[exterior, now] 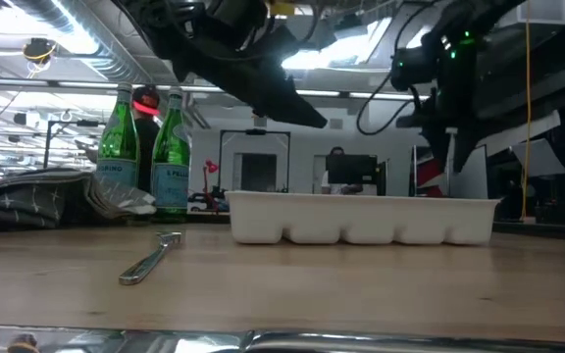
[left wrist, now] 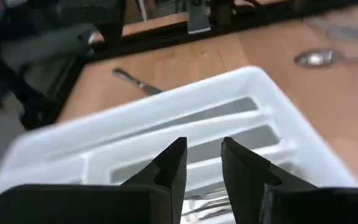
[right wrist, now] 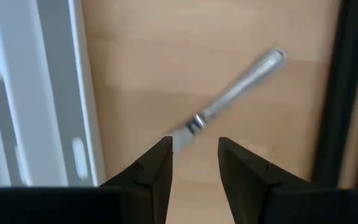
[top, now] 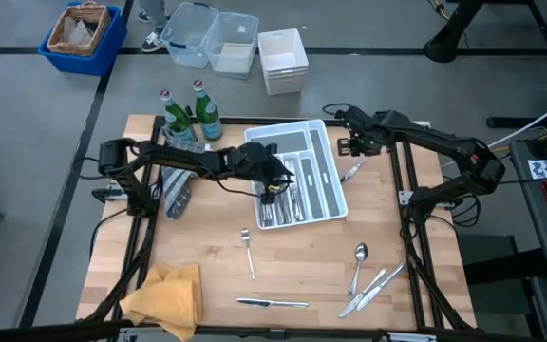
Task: Sort silverware
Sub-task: Put the silver table knife into the silverware tray
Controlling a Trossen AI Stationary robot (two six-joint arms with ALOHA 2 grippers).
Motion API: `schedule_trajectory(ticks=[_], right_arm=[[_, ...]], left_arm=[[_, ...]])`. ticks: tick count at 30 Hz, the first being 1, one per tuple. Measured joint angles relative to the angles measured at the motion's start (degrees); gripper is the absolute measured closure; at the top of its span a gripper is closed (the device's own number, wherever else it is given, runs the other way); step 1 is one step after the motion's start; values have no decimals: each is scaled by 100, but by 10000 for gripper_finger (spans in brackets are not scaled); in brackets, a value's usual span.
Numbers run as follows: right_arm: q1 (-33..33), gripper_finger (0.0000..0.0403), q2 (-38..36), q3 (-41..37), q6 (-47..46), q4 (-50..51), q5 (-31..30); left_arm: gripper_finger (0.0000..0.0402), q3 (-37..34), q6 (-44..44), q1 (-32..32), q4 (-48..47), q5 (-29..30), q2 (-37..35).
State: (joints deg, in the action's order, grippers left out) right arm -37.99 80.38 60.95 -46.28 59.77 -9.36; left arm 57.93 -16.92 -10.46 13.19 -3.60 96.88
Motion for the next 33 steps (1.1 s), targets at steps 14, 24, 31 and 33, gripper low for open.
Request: schedule_trajectory(ticks=[14, 24, 31, 33], right_arm=[[-595, 272, 9, -1062, -1957, -664, -3], [-678, 272, 39, -1697, -2059, -2018, -1], [-680, 272, 39, -1769, -2760, -2192, -158], [-680, 272, 39, -1769, -2872, -2190, -160]], left_arm=[[314, -2, 1544, 0, -72, 0, 0], [314, 0, 1219, 0, -68, 0, 0], [314, 0, 1218, -1, -77, -1, 0], [314, -2, 1218, -1, -77, -1, 0]])
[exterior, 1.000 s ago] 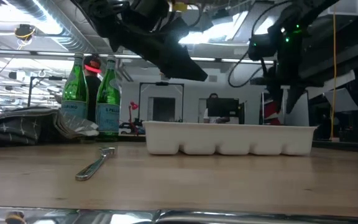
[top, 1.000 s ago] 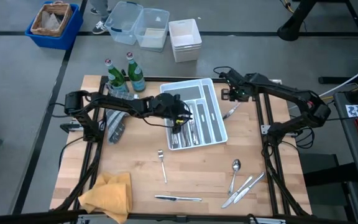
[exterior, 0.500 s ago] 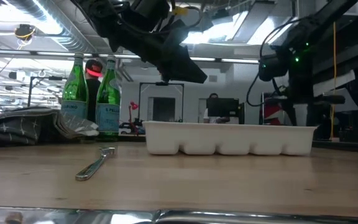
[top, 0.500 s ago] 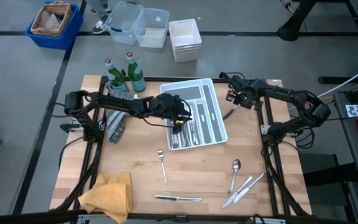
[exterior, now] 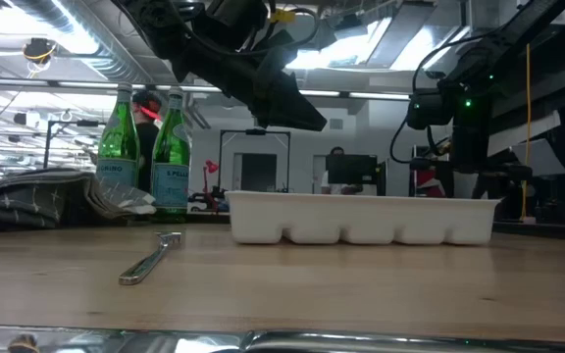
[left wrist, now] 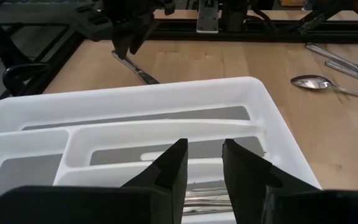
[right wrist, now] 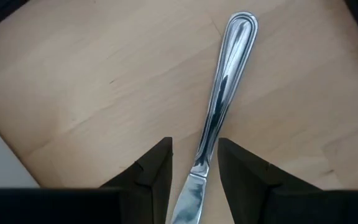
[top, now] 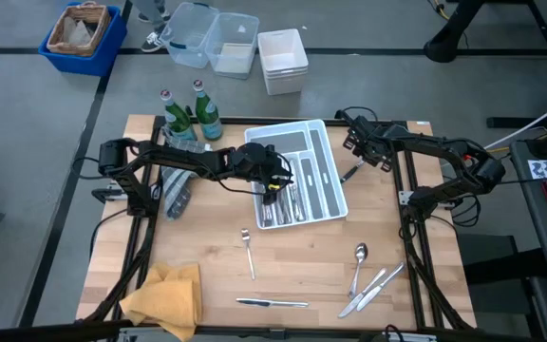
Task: Sort silverware
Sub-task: Put the silver table knife into the silverware tray
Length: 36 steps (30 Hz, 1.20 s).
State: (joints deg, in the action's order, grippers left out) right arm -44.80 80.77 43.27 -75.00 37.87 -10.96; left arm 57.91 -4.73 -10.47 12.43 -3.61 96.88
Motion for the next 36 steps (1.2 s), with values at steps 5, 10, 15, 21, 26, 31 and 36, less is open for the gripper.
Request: schedule_trajectory(ticks=[5, 10, 15, 21, 26, 31, 36], right_arm=[[15, 272, 51, 0, -261, 6, 17], [15, 272, 323, 0, -271, 32, 257], [13, 272, 527, 0, -271, -64, 261], [13, 272, 768, 0, -271, -53, 195], [14, 272, 1002, 33, -271, -42, 243], [13, 273, 1089, 33, -271, -10, 273], [13, 306, 1099, 28, -271, -47, 262]], left_arm=[[314, 1, 0, -1, -2, 0, 0], [314, 0, 0, -1, -10, -1, 0], [314, 1, 0, 0, -76, 0, 0], [314, 0, 2, -1, -273, -1, 0], [314, 0, 3, 1, -356, -1, 0], [314, 0, 34, -1, -421, -1, 0], [314, 0, 63, 12, -520, -1, 0]])
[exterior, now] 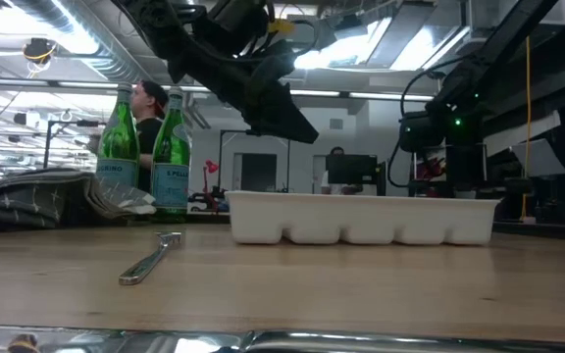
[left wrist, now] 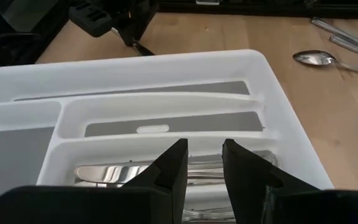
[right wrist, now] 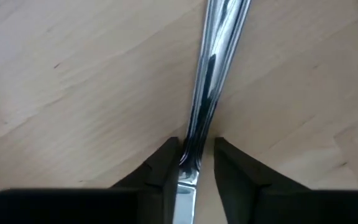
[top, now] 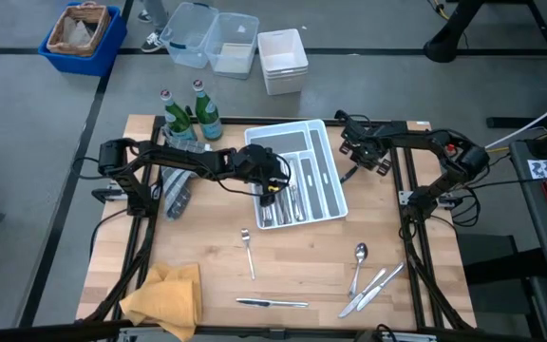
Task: Sort silverware
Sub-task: Put the silver table knife into the silverware tray
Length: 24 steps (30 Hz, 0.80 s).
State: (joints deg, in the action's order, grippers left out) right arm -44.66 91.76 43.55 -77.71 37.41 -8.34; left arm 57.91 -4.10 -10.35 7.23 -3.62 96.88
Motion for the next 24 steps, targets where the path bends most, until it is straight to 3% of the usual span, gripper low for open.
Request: schedule_trajectory(ticks=[8, 24], right_arm=[[2, 377, 7, -4, 233, -40, 5], [0, 371, -287, -44, 777, -34, -21]], left_arm=[[314, 0, -4, 0, -109, 0, 0], [314, 0, 111, 0, -111, 0, 0]])
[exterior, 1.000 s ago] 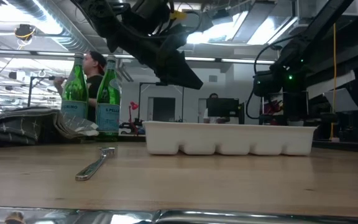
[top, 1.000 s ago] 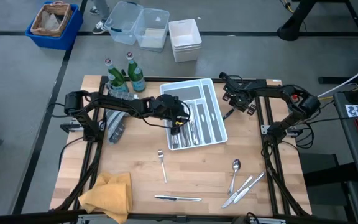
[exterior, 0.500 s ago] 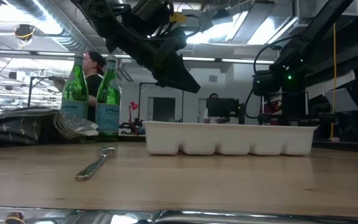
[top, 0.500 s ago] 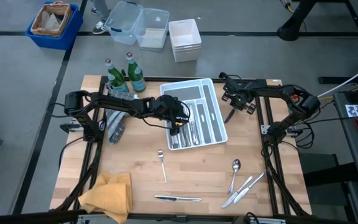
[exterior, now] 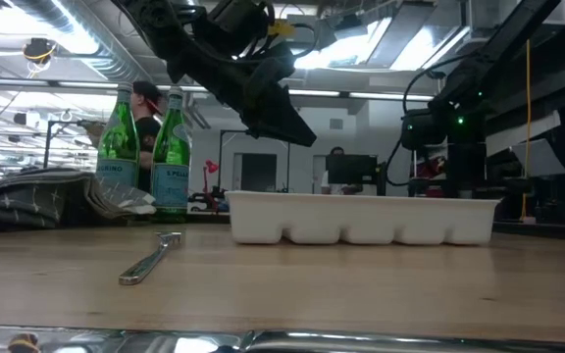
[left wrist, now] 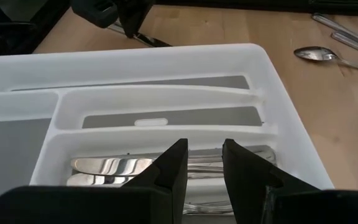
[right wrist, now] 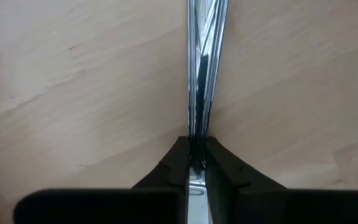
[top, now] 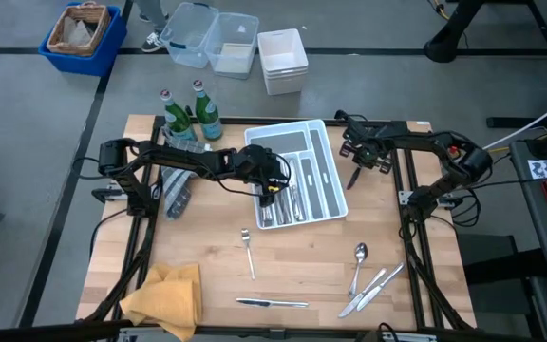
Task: Sort silverware
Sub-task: Put the silver table knife into the silverware tray
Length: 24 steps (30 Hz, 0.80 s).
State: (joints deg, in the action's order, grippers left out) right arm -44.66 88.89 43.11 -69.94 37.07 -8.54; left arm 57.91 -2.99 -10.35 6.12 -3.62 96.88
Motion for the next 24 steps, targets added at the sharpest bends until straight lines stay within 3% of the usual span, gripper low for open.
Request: schedule_trajectory(ticks=[9, 24], right_arm=[[0, 372, -292, -9, 467, 51, -66], [0, 372, -313, 9, 1464, -88, -32]], left_arm=[[314, 0, 44, 0, 8, 0, 0], [314, 0, 898, 0, 8, 0, 0]])
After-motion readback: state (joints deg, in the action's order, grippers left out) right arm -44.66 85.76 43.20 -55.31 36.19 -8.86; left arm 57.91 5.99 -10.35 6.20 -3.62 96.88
